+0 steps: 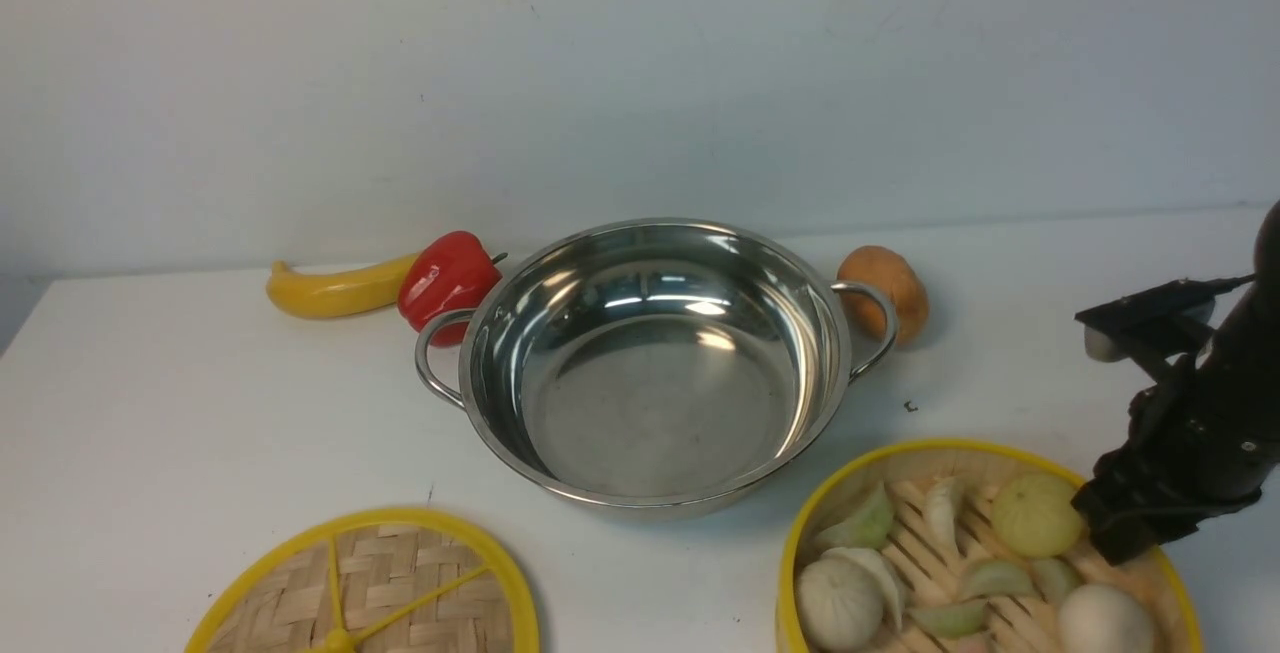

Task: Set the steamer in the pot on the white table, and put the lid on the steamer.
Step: 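Reach for and grasp the rim of the bamboo steamer holding the buns with the right gripper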

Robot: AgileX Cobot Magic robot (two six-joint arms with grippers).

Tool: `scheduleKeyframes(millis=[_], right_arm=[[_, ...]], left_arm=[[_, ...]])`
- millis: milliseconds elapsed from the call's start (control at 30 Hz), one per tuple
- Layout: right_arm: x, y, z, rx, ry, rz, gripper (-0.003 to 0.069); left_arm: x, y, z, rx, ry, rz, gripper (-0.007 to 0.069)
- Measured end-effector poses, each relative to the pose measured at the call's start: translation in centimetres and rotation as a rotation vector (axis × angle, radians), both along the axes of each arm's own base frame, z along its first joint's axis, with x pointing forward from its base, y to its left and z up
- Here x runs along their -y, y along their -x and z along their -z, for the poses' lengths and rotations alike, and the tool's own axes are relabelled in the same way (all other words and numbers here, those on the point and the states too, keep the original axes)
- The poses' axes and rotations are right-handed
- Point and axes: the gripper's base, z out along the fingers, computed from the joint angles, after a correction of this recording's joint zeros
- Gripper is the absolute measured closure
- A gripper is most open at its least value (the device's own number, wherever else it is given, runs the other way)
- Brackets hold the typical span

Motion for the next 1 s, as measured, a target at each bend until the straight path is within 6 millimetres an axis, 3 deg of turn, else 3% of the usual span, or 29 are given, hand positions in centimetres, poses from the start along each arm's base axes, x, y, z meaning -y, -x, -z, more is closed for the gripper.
scheduleKeyframes(millis=[500, 1000], right_arm=[[-0.1, -0.2, 1.6, -0.046, 0.003, -0.013, 0.0341], [-0.1, -0.5, 0.1, -0.035, -0.003, -0.02, 0.0431]], left_arm=[[0.0, 0.0, 0.0, 0.0, 0.0, 0.0, 0.0384], [0.0, 0.0, 0.0, 0.0, 0.0, 0.0, 0.0384]])
